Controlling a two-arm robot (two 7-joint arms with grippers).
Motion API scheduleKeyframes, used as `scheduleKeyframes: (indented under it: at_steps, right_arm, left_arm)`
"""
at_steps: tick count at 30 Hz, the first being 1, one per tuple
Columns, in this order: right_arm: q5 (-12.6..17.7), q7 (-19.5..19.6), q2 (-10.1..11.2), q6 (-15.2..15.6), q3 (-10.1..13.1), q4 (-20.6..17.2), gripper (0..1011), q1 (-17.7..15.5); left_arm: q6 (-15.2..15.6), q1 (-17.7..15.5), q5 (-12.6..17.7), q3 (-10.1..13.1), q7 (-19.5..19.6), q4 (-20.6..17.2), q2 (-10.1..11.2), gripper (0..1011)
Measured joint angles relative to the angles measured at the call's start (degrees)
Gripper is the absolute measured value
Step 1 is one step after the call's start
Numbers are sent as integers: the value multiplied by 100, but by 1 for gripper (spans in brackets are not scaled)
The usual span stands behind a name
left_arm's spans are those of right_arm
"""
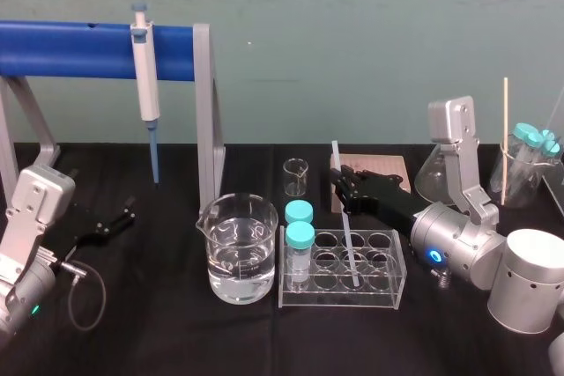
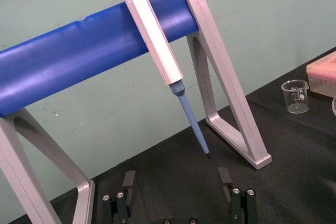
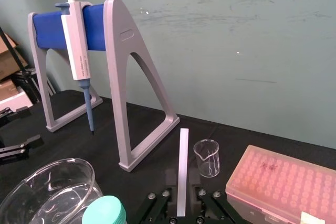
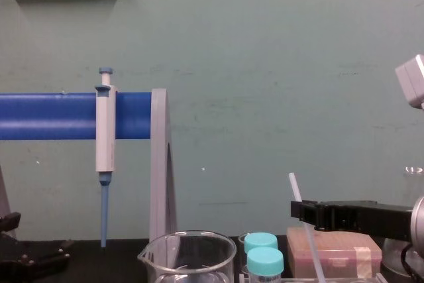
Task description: Pick up the stirring rod with one hand, then place it down.
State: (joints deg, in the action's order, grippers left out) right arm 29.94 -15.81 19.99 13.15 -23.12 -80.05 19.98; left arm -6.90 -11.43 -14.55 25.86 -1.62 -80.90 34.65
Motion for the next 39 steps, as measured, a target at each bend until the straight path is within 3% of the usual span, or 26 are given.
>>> scheduleKeyframes:
  at_steps: [5,15,18,30,39]
  right_arm:
    - [1,0,0,0,0,0,64,0]
    - [-29,-24,-25,-119,43,-1,62,-37]
    - [-52,-78,-41,-247,80,-12,62,-73]
    - [-112,-558,-102,-1283,311,-30,64,-373]
    - [-120,-784,-40,-1639,376,-141,62,-546]
  left_arm:
    - [0,0,0,0,0,0,0,1000]
    - [0,0,0,0,0,0,0,1000]
    - [0,0,0,0,0,0,0,1000]
    - [0,0,0,0,0,0,0,1000]
    - [0,0,0,0,0,0,0,1000]
